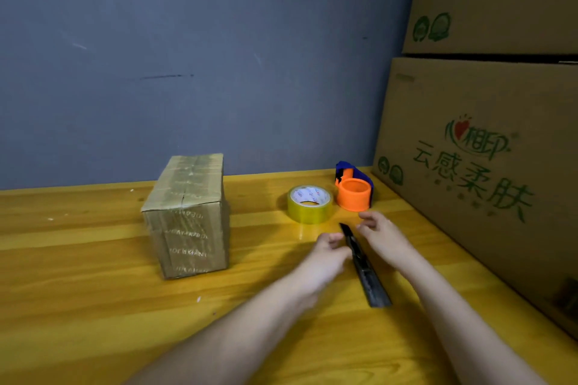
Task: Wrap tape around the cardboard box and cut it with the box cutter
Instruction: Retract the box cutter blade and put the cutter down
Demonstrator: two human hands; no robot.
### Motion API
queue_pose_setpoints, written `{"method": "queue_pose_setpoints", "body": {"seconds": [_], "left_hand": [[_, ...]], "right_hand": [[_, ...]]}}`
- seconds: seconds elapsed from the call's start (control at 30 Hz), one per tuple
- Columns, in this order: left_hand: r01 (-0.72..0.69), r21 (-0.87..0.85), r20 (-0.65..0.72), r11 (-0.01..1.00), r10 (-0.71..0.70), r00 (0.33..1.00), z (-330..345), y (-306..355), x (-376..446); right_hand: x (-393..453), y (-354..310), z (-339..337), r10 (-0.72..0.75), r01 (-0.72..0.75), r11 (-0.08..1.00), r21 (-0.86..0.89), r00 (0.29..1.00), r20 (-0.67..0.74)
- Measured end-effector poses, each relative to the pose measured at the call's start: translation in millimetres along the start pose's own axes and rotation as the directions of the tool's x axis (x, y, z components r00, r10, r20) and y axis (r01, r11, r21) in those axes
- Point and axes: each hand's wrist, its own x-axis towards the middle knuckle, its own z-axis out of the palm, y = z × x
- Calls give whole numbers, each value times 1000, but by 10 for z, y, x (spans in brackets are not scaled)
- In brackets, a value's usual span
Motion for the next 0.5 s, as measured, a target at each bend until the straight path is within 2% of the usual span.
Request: {"method": "queue_pose_setpoints", "body": {"seconds": [0.1, 0.2, 0.4, 0.5], "left_hand": [[112, -194, 88, 975, -96, 991, 73, 74, -83], [153, -279, 126, 948, -122, 985, 182, 108, -184], [161, -297, 81, 941, -144, 986, 273, 128, -266], [149, -298, 69, 943, -134, 989, 262, 103, -309]], "right_hand": [[-226, -86, -79, 64, -79, 988, 133, 991, 118], [-445, -187, -160, 113, -181, 941, 284, 965, 238], [-474, -129, -144, 177, -244, 912, 330, 959, 219], [-532, -131, -69, 109, -171, 947, 270, 967, 230]]}}
